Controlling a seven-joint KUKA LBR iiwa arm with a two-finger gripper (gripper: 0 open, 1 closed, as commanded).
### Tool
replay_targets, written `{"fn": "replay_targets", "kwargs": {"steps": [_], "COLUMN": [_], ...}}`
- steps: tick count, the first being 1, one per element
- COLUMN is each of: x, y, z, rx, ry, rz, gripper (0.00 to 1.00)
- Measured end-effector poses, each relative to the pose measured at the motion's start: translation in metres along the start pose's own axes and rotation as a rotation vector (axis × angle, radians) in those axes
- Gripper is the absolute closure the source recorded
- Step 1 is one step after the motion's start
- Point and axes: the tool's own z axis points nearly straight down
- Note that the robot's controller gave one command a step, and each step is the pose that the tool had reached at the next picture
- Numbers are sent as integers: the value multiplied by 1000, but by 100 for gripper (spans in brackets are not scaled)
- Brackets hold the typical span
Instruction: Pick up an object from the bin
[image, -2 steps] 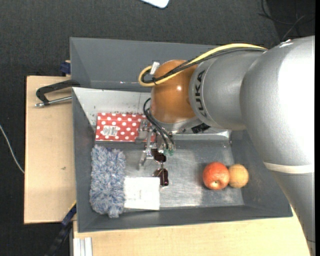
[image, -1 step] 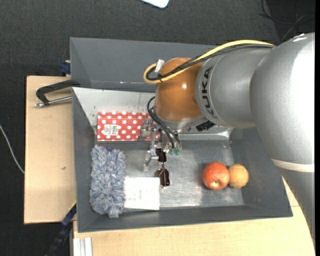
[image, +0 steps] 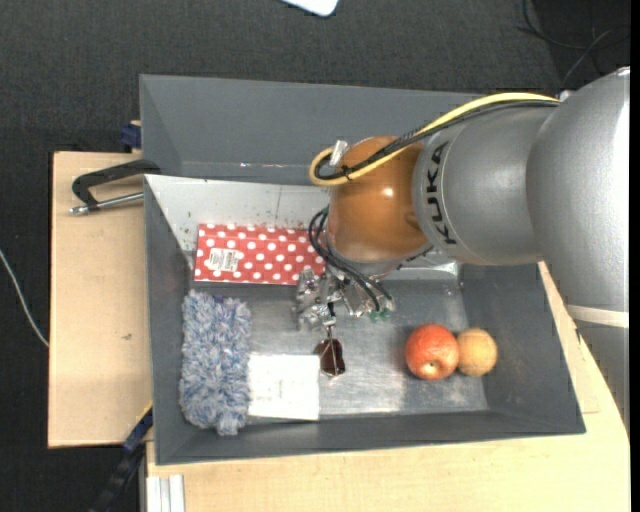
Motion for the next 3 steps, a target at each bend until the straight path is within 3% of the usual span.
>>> {"fn": "replay_targets", "kwargs": {"steps": [1, 3], "x": [1, 1], "y": [0, 0], "z": [2, 2], "rx": [0, -1], "ry": [0, 0], "rz": [0, 0], "gripper": [0, 0]}}
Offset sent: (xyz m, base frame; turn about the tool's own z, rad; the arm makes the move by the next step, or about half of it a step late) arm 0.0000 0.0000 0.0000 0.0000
